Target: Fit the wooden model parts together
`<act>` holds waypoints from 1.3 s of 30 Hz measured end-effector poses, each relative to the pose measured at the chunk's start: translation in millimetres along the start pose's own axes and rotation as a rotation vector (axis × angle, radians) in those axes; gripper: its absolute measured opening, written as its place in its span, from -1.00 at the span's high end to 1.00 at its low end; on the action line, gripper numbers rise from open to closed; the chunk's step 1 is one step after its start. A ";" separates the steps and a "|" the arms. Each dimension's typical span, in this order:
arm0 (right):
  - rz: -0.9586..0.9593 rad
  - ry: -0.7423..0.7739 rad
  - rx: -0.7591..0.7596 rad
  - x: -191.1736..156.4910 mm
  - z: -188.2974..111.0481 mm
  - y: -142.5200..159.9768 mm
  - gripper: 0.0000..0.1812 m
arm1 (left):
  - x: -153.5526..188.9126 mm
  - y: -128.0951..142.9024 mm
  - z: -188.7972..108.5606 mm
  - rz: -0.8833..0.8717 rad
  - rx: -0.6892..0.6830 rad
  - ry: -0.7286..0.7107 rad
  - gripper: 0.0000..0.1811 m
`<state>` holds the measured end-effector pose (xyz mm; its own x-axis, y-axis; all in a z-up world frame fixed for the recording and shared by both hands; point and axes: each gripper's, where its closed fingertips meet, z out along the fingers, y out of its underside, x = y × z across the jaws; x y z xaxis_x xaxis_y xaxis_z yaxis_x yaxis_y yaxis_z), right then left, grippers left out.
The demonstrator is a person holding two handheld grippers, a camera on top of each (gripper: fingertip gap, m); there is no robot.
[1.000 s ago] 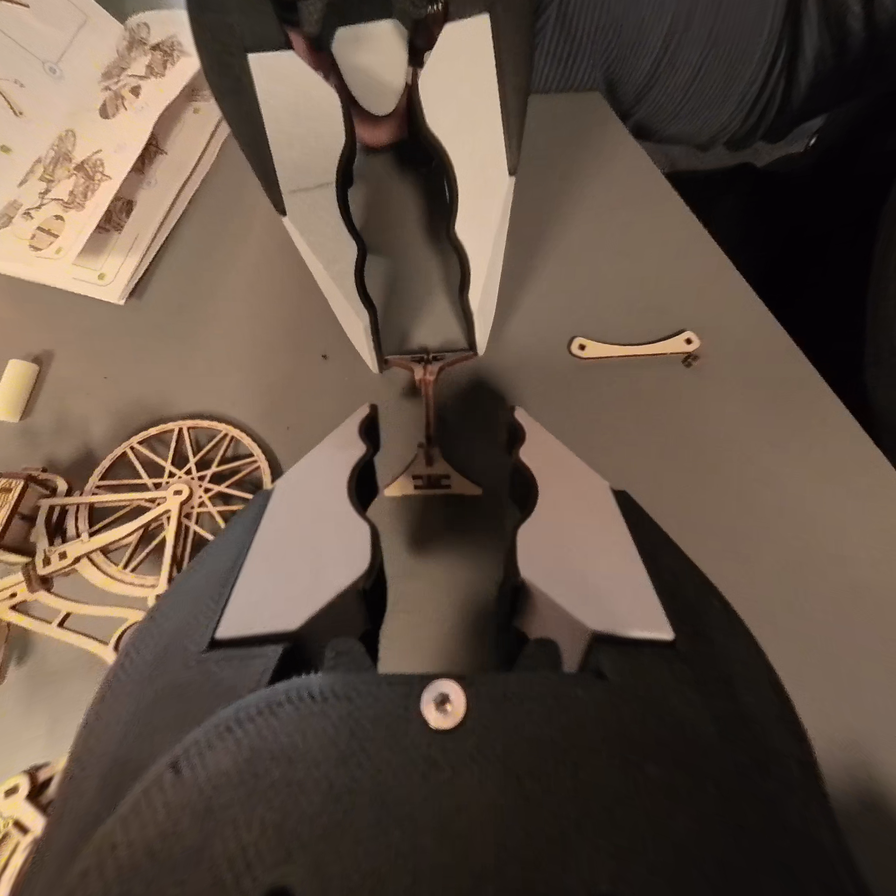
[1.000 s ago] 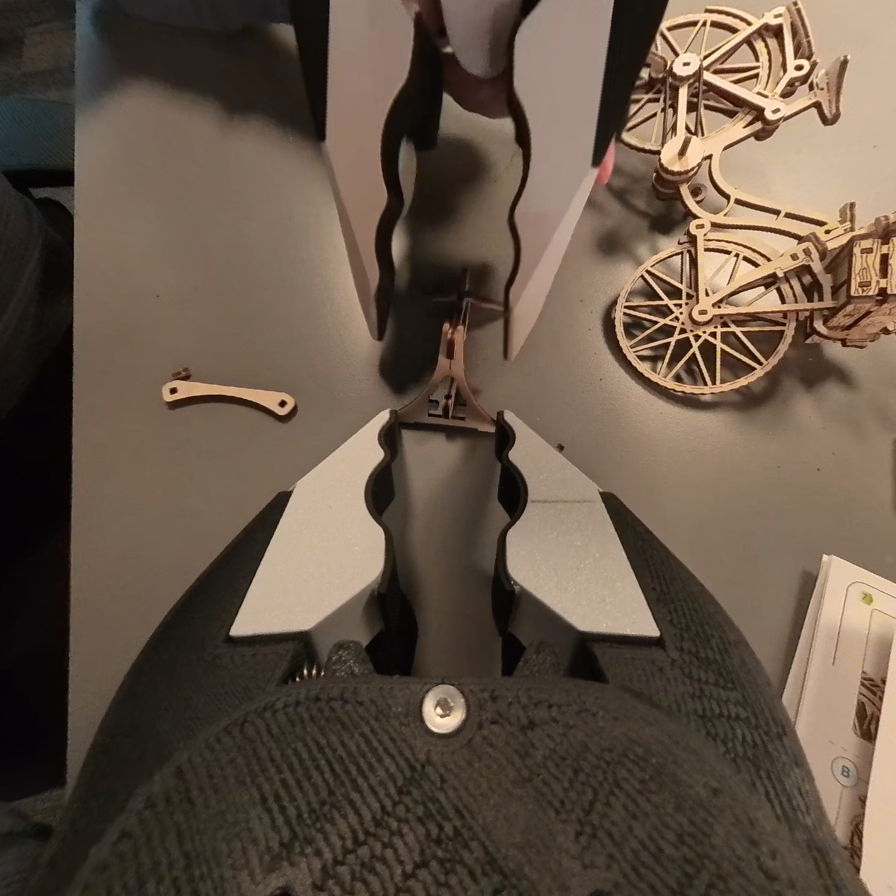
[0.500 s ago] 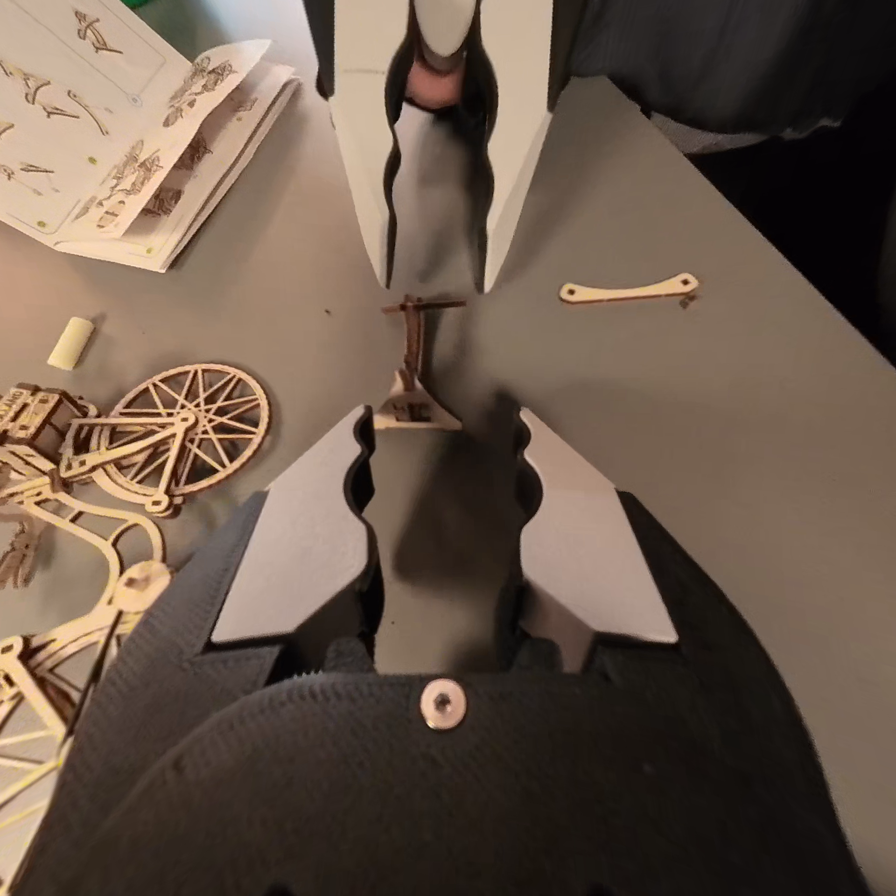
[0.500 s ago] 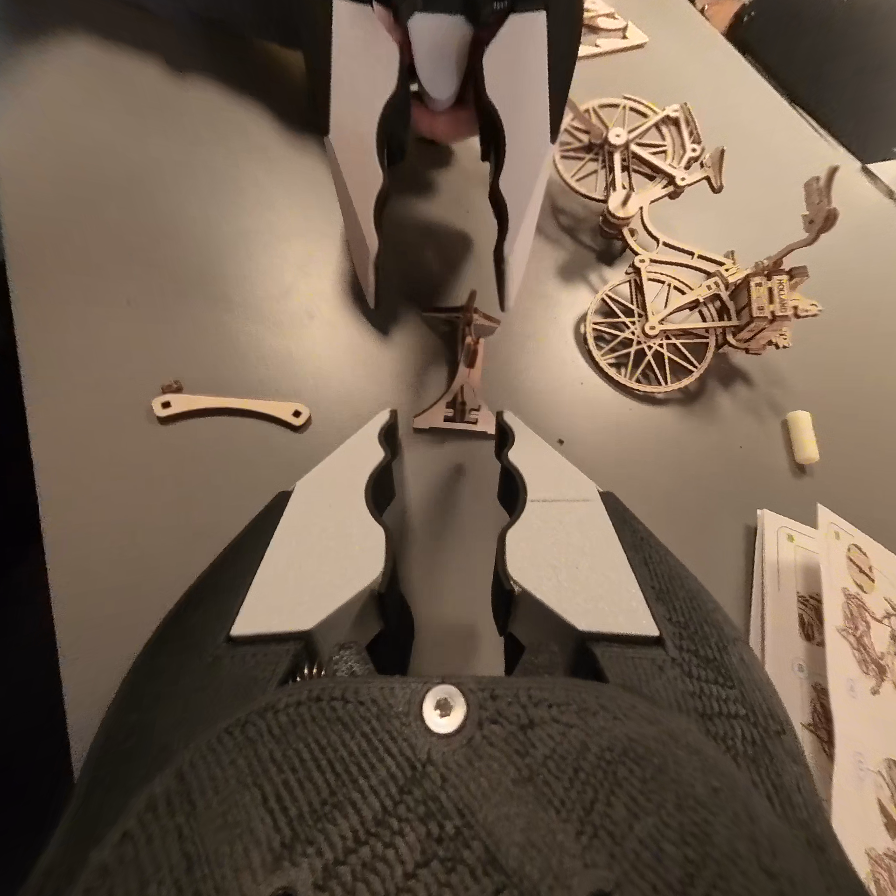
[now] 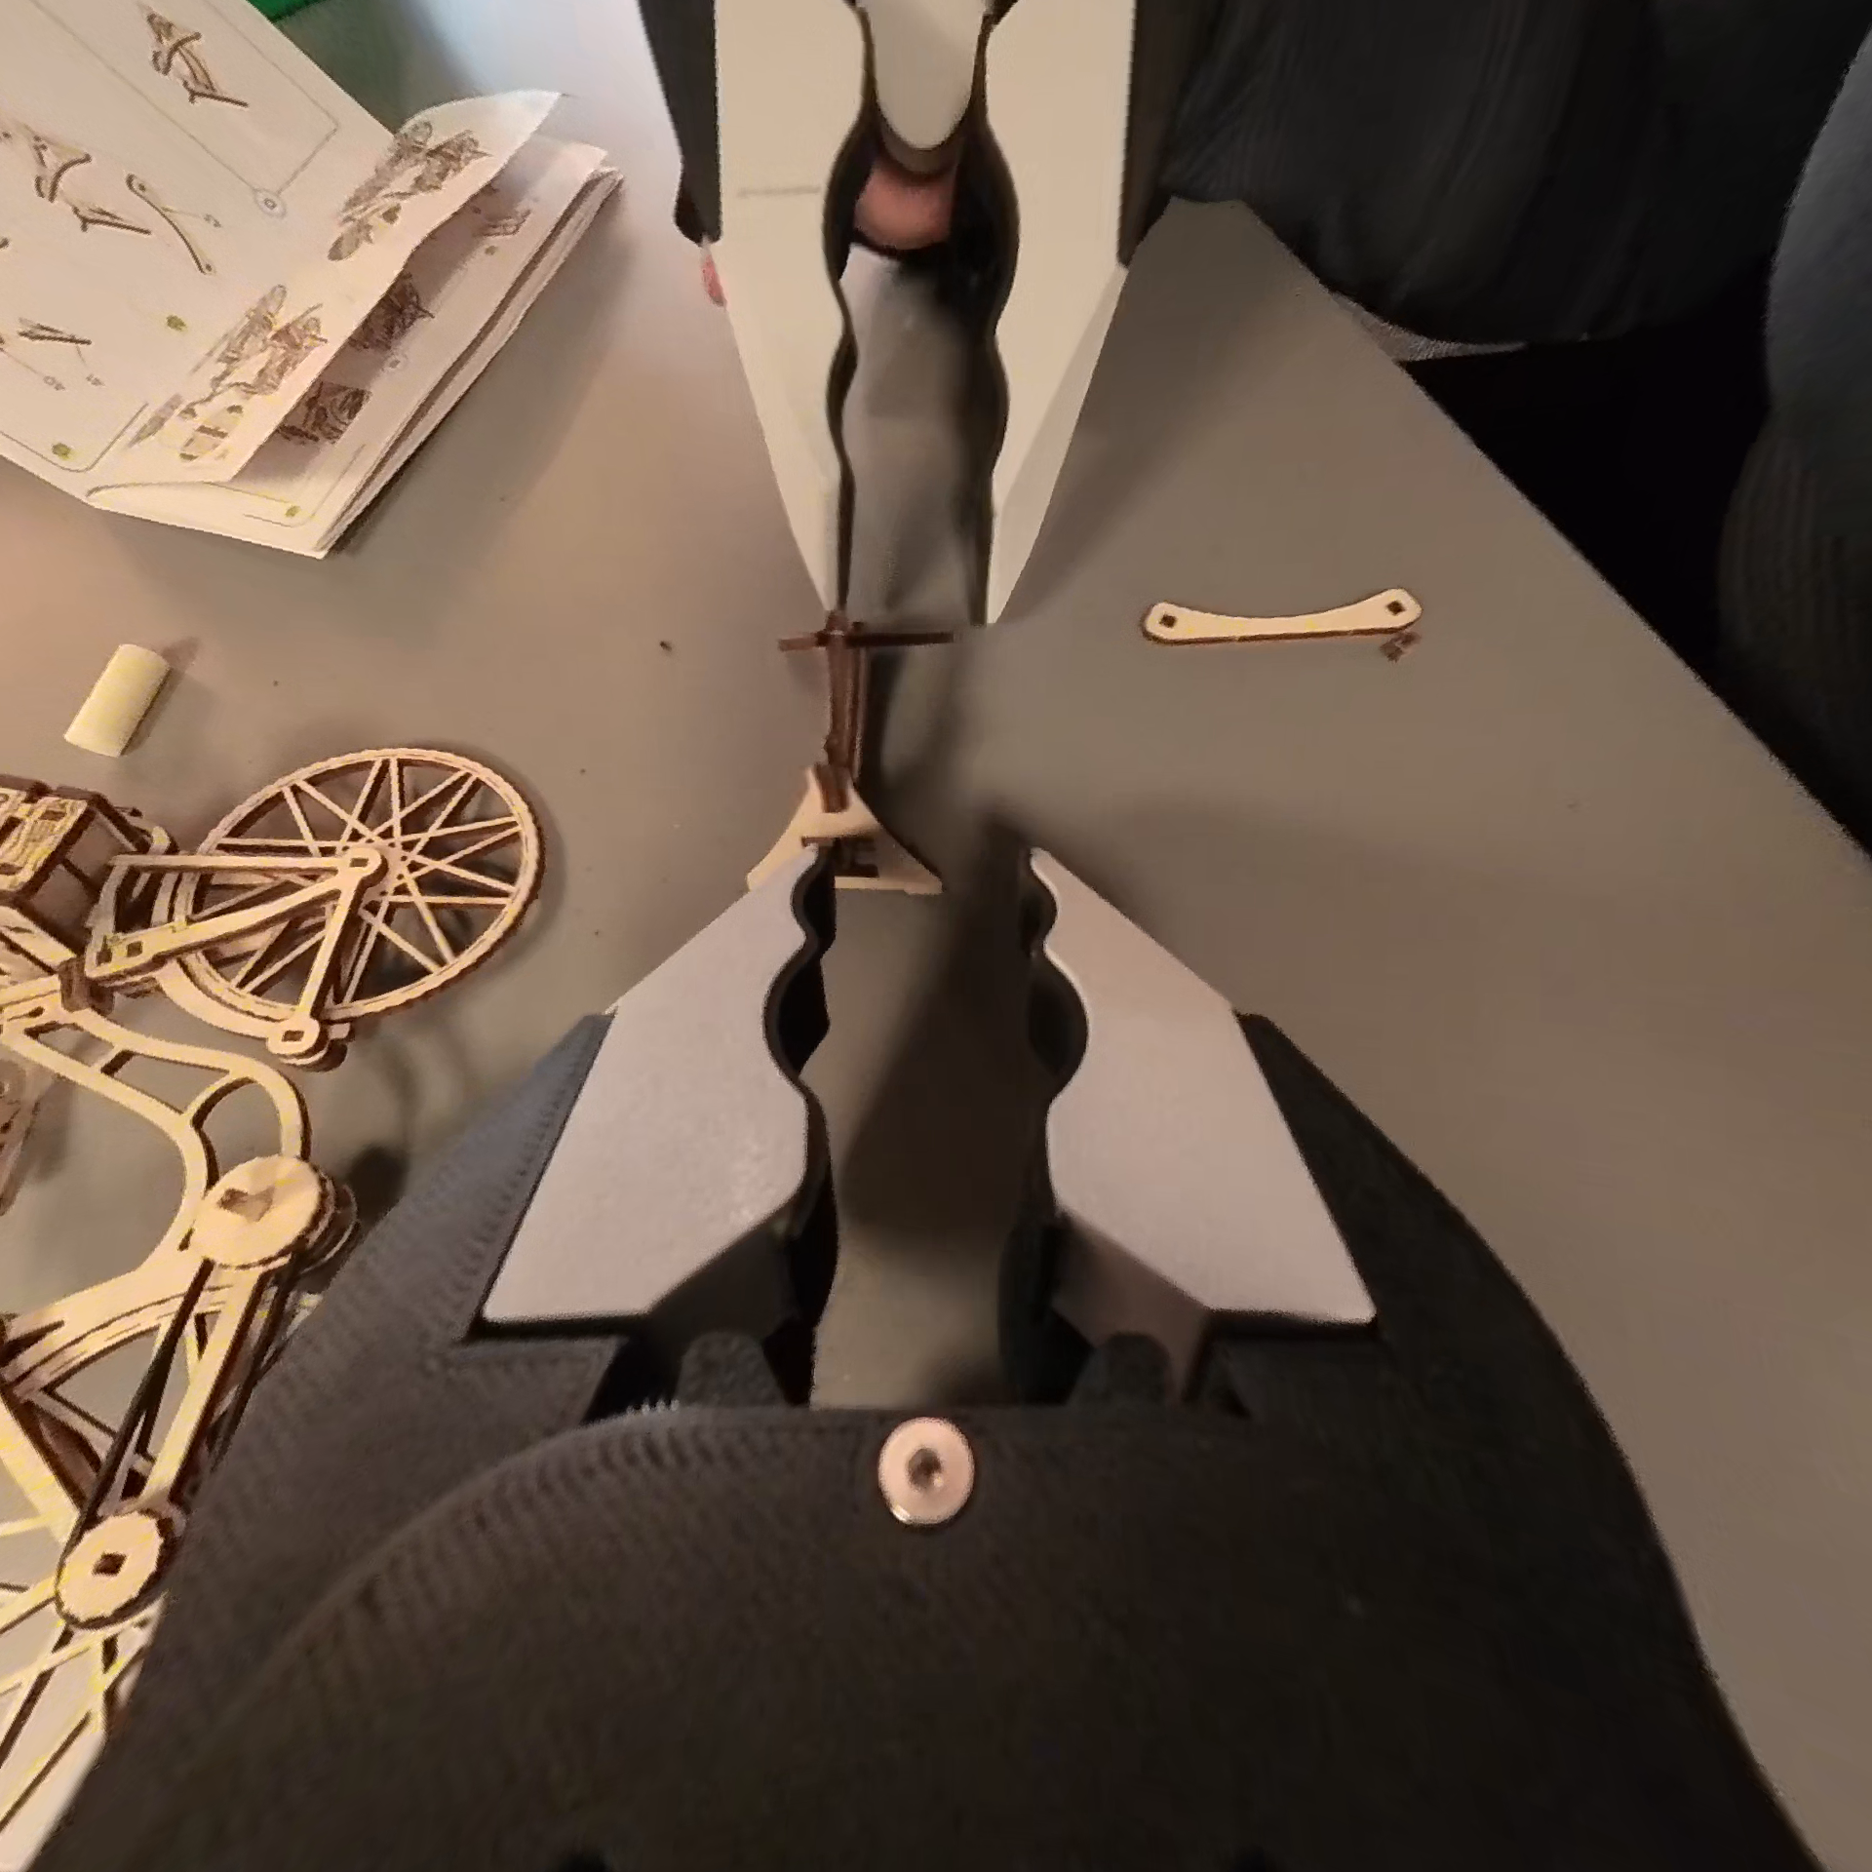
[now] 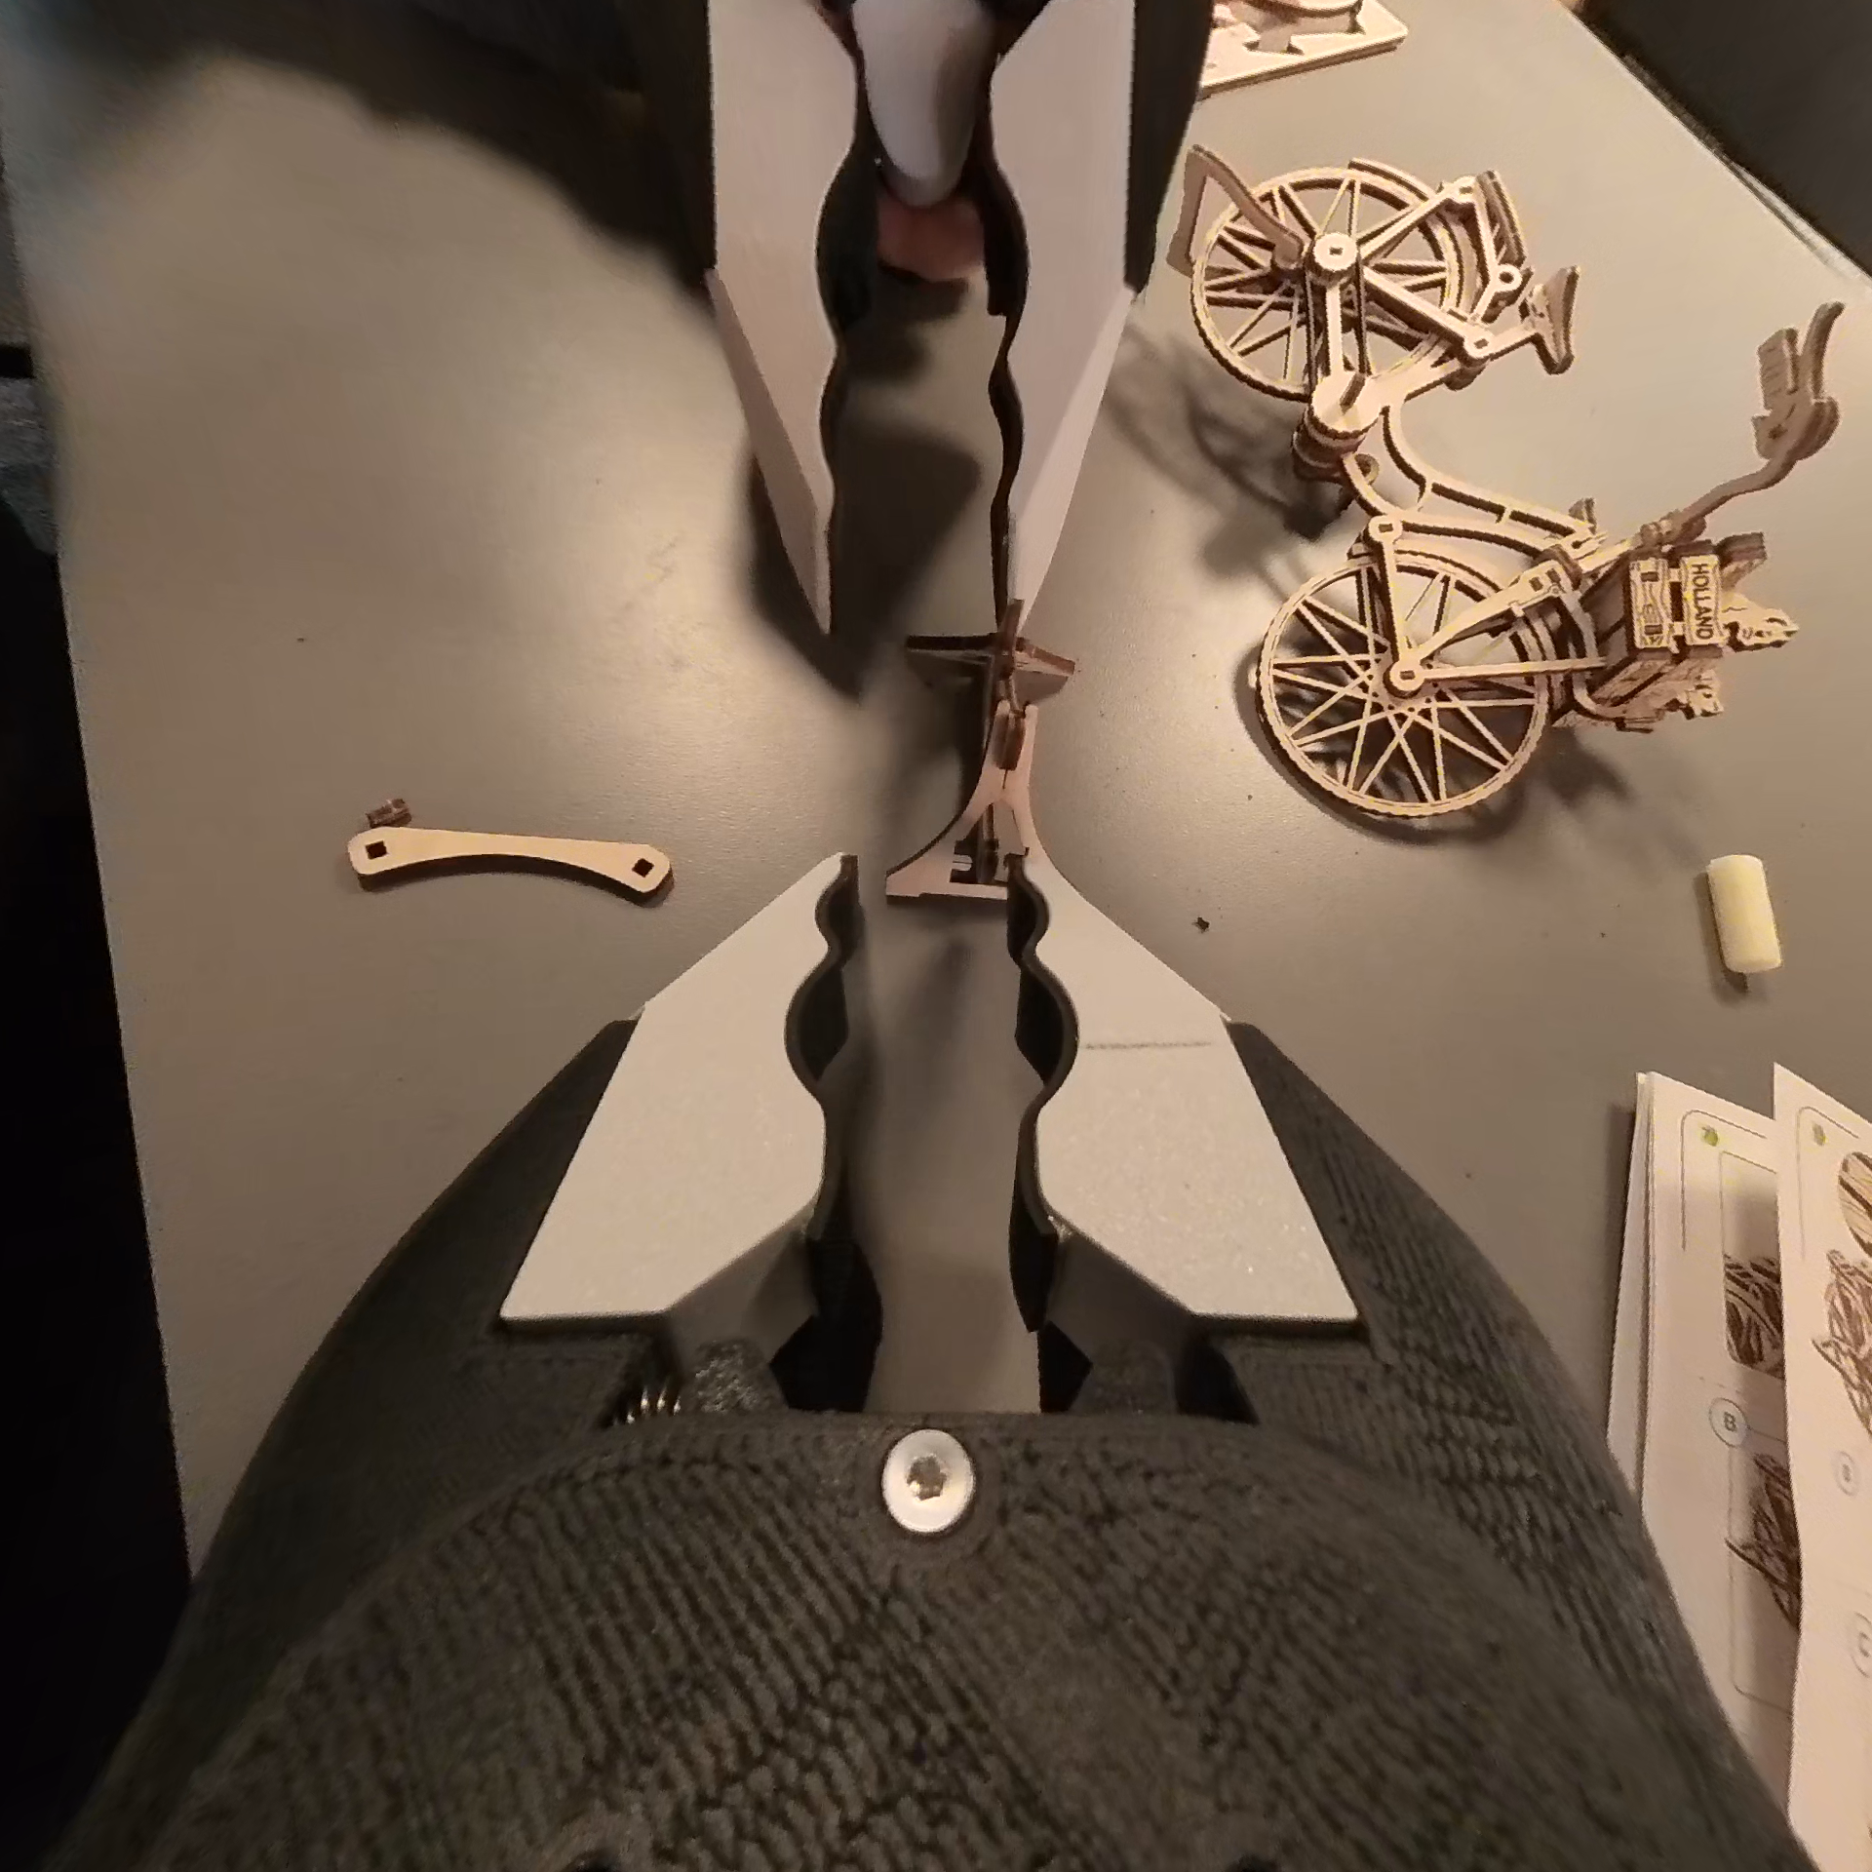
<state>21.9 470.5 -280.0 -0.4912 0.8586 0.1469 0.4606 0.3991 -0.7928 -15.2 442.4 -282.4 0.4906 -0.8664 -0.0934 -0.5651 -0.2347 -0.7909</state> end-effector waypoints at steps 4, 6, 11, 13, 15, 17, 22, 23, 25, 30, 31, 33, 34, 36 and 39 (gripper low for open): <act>0.001 -0.013 0.031 -1.2 -2.9 -3.6 0.73 | 0.2 -2.0 -1.8 -0.023 0.019 0.022 0.62; 0.021 -0.020 0.058 0.1 -5.6 -6.5 0.78 | -0.1 -3.1 -2.7 -0.025 0.029 0.022 0.61; 0.110 -0.052 0.078 6.1 -7.0 -8.2 0.89 | -9.5 -8.3 0.2 -0.020 0.048 -0.030 0.40; 0.130 -0.056 0.064 8.8 -4.5 -7.1 0.93 | -11.6 -10.9 6.3 -0.001 0.038 -0.025 0.36; 0.122 -0.056 0.057 9.4 -2.1 -7.4 0.97 | -12.0 -11.8 13.8 0.014 0.015 -0.006 0.34; 0.120 -0.058 0.047 9.3 -0.8 -6.5 1.00 | -12.4 -12.6 19.8 0.026 -0.002 0.010 0.34; 0.145 -0.060 0.050 11.6 -1.0 -6.4 0.99 | -12.8 -12.6 27.3 0.015 -0.029 0.064 0.40; 0.150 -0.064 0.052 11.7 -1.2 -6.6 0.98 | -12.6 -12.1 27.4 0.009 -0.032 0.075 0.42; 0.160 -0.068 0.053 12.2 -1.1 -6.4 0.98 | -13.1 -11.7 27.7 0.002 -0.034 0.088 0.44; 0.166 -0.070 0.019 12.2 2.1 -2.3 0.97 | -12.3 -12.2 29.2 0.002 -0.037 0.120 0.51; 0.166 -0.070 0.013 12.1 2.6 -1.5 0.97 | -12.2 -12.1 29.3 -0.002 -0.038 0.127 0.52; 0.168 -0.069 0.009 12.4 2.9 -1.0 0.97 | -12.0 -11.9 29.4 -0.011 -0.040 0.138 0.54; 0.170 -0.069 0.012 12.7 2.8 -1.3 0.98 | -11.8 -11.8 29.5 -0.015 -0.041 0.143 0.54; 0.174 -0.071 0.016 12.8 2.3 -1.7 0.99 | -12.9 -11.8 29.6 -0.023 -0.042 0.141 0.58; 0.176 -0.075 0.014 12.5 2.6 -1.6 0.99 | -13.2 -11.8 29.6 -0.023 -0.042 0.139 0.59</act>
<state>13.2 479.8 -278.4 -0.4580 0.8881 -0.0384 0.5338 0.2402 -0.8108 4.6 469.7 -289.8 0.4085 -0.9127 0.0110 -0.5834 -0.2703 -0.7658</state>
